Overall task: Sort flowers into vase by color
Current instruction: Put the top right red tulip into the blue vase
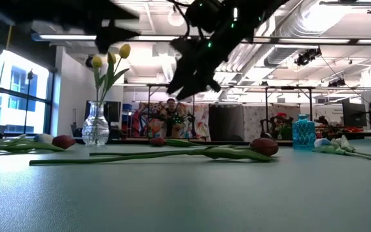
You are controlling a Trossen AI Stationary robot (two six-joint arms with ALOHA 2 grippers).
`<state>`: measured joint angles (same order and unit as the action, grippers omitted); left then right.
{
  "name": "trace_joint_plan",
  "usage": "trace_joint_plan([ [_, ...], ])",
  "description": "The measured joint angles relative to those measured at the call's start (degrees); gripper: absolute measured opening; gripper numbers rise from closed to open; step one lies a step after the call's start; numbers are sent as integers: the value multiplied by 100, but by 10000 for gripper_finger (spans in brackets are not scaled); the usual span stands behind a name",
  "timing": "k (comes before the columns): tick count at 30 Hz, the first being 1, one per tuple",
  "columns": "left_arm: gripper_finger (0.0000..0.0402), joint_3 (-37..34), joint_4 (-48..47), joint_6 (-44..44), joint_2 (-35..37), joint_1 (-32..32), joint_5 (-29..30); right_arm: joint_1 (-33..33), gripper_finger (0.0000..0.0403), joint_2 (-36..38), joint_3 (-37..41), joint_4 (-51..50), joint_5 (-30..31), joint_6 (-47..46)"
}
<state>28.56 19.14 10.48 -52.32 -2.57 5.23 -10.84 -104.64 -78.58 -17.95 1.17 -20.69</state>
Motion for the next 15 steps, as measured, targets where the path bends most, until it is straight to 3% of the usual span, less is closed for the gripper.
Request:
trace_joint_plan([
  [3,218,440,-322,-5,30,-135,-49,-68,167,139,-716,-1051,16,208],
  [8,218,563,-448,-18,-5,-320,-172,-213,167,105,-1724,-2325,681,1053],
  [15,218,559,-849,-114,-478,-508,-30,-1037,167,84,-1409,-2562,625,1608],
])
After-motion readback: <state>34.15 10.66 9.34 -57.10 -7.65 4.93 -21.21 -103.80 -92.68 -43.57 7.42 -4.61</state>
